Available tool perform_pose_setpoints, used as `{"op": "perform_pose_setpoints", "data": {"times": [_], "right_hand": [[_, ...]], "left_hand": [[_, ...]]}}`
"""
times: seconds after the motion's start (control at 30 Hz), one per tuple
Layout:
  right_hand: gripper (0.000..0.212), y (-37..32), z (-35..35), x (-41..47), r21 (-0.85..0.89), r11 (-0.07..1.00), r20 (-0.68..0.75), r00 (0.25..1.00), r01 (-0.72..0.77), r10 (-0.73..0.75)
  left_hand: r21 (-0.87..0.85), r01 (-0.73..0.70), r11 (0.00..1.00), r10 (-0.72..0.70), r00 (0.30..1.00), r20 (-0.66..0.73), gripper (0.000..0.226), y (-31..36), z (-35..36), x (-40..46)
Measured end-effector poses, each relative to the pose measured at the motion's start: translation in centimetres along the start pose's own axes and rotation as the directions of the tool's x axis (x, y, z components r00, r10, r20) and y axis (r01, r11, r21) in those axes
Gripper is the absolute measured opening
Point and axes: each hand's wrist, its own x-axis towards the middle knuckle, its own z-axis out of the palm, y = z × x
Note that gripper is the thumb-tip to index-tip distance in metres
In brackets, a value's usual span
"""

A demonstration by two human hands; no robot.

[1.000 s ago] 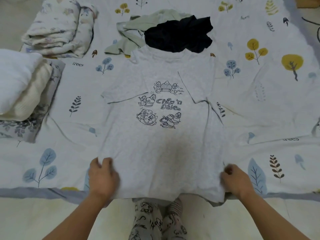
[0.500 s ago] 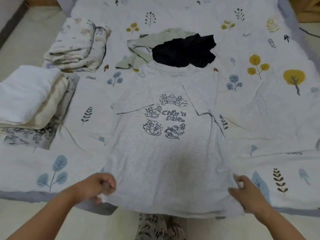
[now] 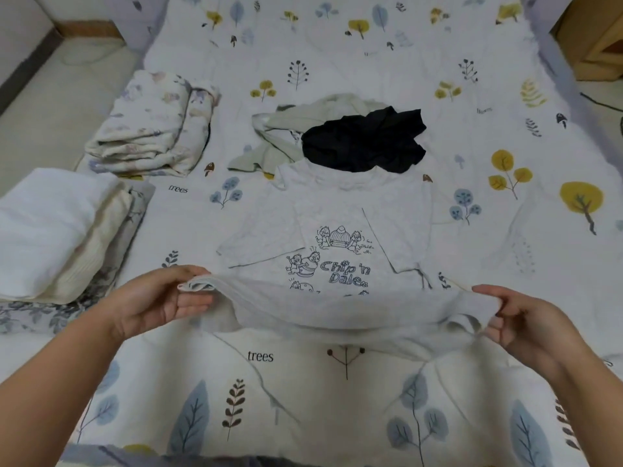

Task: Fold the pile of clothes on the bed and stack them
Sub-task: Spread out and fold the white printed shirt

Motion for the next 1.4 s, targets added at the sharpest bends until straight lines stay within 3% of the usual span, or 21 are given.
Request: {"op": "perform_pose_setpoints", "data": {"times": [0.07, 0.1, 0.17, 0.3, 0.47, 0.6, 0.77, 0.8, 0.87, 0.9, 0.97, 1.03, 1.1, 1.17, 1.23, 1.27, 1.33, 1.4], "right_hand": [[0.049, -1.4, 1.0, 2.0, -0.033, 0.999, -0.005, 1.0, 0.027, -0.028], [0.055, -1.9, 1.3, 3.4, -0.083, 0.995, -0.027, 0.998, 0.05, -0.052], [0.048, -2.8, 2.2, 5.9, -0.175, 0.98, -0.089, 0.989, 0.099, -0.116], [0.015, -4.5, 3.7, 10.7, -0.246, 0.941, -0.221, 0.932, 0.233, -0.289], [0.023, -6.9, 5.7, 15.1, -0.14, 0.957, -0.337, 0.897, 0.254, -0.287], [0.025, -8.7, 6.5, 18.2, -0.058, 0.956, -0.405, 0.868, 0.288, -0.286], [0.012, -9.7, 7.0, 22.0, -0.034, 0.946, -0.405, 0.861, 0.321, -0.307], [0.028, -9.7, 6.9, 22.9, -0.05, 0.95, -0.408, 0.862, 0.308, -0.3], [0.063, -9.2, 7.1, 24.1, -0.2, 0.95, -0.439, 0.845, 0.239, -0.305], [0.068, -8.9, 7.6, 24.2, -0.33, 0.921, -0.458, 0.819, 0.205, -0.346], [0.064, -7.8, 8.8, 24.1, -0.592, 0.783, -0.406, 0.768, 0.192, -0.495], [0.063, -6.4, 10.4, 23.7, -0.778, 0.582, -0.264, 0.718, 0.236, -0.645], [0.063, -4.6, 12.0, 23.6, -0.904, 0.331, -0.063, 0.68, 0.272, -0.73], [0.063, -2.7, 13.2, 24.2, -0.956, 0.062, 0.166, 0.708, 0.285, -0.687], [0.069, -1.8, 13.2, 25.4, -0.941, -0.182, 0.337, 0.775, 0.284, -0.535], [0.077, -1.9, 12.6, 26.2, -0.93, -0.264, 0.353, 0.815, 0.254, -0.459], [0.078, -2.7, 10.8, 27.6, -0.947, -0.3, 0.22, 0.913, 0.114, -0.345], [0.072, -4.0, 9.8, 28.4, -0.968, -0.251, 0.092, 0.954, 0.019, -0.284]], "left_hand": [[-0.026, -0.061, 0.998, 0.063, 0.994, 0.087, 0.051, 1.4, -0.2, 2.0], [0.018, -0.111, 0.994, 0.109, 0.991, 0.08, 0.058, 2.0, -0.1, 3.1], [0.184, -0.251, 0.95, 0.256, 0.967, -0.003, 0.04, 3.2, 0.5, 5.6], [0.553, -0.363, 0.75, 0.555, 0.801, -0.227, 0.015, 5.4, 1.8, 10.9], [0.712, -0.358, 0.604, 0.691, 0.68, -0.244, 0.041, 9.0, 3.2, 16.4], [0.741, -0.372, 0.559, 0.736, 0.635, -0.237, 0.045, 11.9, 4.1, 20.2], [0.607, -0.359, 0.709, 0.658, 0.646, -0.386, 0.029, 14.0, 4.3, 24.6], [0.635, -0.315, 0.705, 0.654, 0.635, -0.411, 0.021, 14.0, 4.3, 25.2], [0.758, -0.14, 0.637, 0.649, 0.627, -0.43, 0.044, 14.0, 4.4, 26.4], [0.811, -0.074, 0.58, 0.653, 0.638, -0.409, 0.055, 13.7, 4.5, 26.6], [0.91, -0.08, 0.408, 0.729, 0.629, -0.271, 0.059, 12.8, 5.2, 26.9], [0.975, -0.197, 0.106, 0.794, 0.607, 0.036, 0.057, 11.2, 6.2, 27.0], [0.941, -0.264, -0.212, 0.701, 0.629, 0.335, 0.059, 9.3, 7.1, 27.7], [0.862, -0.283, -0.42, 0.548, 0.679, 0.489, 0.059, 7.9, 8.0, 28.6], [0.834, -0.259, -0.487, 0.436, 0.755, 0.489, 0.068, 7.3, 8.6, 29.6], [0.843, -0.226, -0.488, 0.429, 0.779, 0.458, 0.07, 7.3, 8.3, 30.3], [0.882, -0.093, -0.462, 0.43, 0.846, 0.315, 0.063, 8.1, 7.0, 31.7], [0.899, 0.003, -0.438, 0.424, 0.883, 0.203, 0.059, 9.6, 6.1, 32.5]]}}
